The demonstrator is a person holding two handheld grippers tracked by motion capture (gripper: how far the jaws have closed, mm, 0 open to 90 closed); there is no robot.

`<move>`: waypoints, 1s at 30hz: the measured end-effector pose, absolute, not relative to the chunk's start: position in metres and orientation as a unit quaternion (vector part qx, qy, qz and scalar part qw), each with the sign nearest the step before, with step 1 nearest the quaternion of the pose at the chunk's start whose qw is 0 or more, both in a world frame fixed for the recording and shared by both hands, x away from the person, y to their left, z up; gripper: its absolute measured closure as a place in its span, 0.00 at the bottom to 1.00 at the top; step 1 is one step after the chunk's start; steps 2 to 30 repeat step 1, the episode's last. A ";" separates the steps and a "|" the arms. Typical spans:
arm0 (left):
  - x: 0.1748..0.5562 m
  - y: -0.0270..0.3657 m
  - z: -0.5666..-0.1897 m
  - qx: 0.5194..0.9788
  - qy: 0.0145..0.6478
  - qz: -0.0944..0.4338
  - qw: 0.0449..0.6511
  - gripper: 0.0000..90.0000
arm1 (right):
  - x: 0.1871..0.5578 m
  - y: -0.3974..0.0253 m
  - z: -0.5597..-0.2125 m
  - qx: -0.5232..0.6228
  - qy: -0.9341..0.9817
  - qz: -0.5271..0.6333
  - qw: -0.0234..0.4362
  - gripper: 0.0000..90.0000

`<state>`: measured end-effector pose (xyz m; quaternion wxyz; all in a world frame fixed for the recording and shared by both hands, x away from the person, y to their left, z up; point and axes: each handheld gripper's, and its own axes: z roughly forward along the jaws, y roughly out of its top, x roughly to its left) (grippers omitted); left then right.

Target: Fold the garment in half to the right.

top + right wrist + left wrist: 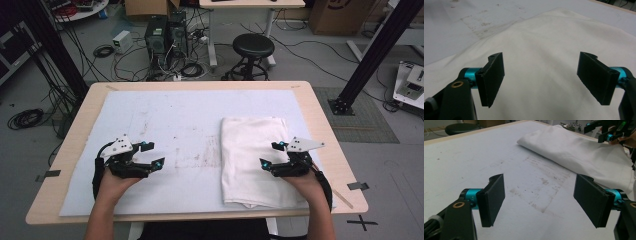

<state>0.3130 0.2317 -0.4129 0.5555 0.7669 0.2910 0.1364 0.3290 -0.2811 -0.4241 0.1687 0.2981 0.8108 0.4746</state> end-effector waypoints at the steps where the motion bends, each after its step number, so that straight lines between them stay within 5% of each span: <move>1: 0.313 0.231 -0.413 0.767 0.290 0.136 0.555 0.28 | 0.329 -0.281 -0.424 0.298 0.811 0.474 0.168 0.25; 30: 0.313 0.231 -0.413 0.767 0.290 0.136 0.555 0.28 | 0.329 -0.281 -0.424 0.298 0.811 0.474 0.168 0.25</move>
